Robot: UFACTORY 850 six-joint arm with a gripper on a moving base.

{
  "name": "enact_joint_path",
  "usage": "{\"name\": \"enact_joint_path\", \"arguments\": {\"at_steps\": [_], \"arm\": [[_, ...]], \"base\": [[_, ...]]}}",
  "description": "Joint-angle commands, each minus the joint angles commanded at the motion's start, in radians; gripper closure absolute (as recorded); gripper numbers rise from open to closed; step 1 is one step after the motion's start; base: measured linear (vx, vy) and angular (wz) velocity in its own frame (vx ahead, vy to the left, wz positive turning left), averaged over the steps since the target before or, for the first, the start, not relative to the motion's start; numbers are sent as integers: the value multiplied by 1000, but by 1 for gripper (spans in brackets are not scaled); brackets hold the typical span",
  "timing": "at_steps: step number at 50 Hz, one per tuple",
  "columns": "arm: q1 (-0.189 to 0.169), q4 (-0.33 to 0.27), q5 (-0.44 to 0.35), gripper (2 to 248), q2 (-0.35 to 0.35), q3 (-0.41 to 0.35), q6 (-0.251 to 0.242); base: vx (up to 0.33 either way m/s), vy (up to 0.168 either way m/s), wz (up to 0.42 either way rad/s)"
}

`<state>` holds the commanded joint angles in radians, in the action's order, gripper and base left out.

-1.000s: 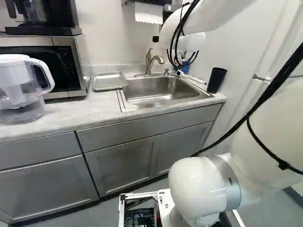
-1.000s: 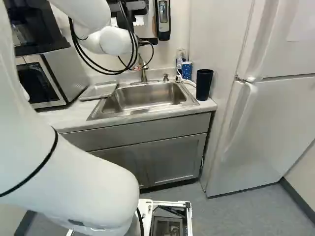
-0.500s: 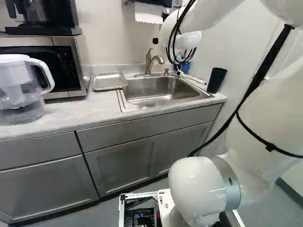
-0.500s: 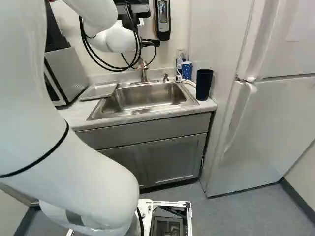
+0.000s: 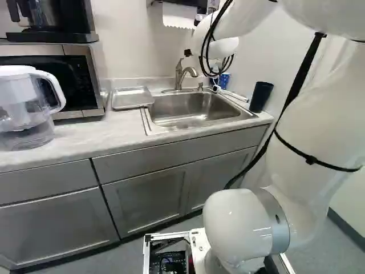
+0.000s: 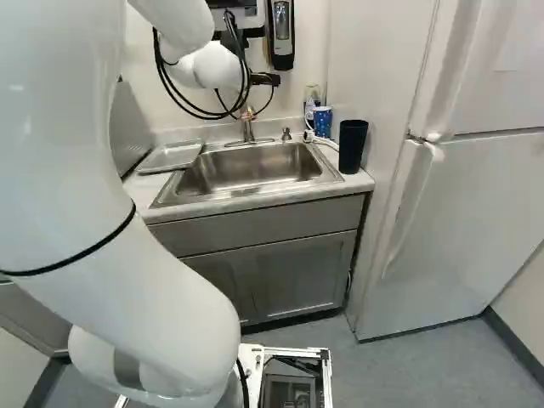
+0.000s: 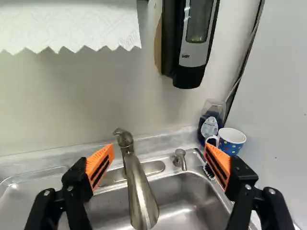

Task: Rinse the cup and place it in the tray

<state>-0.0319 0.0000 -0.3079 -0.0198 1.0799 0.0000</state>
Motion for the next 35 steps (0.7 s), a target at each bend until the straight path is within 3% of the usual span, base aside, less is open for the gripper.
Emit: {"name": "enact_joint_path", "arguments": {"at_steps": [35], "arm": [[11,0,118,3,-167,176,0]], "base": [[0,0,0]]}}
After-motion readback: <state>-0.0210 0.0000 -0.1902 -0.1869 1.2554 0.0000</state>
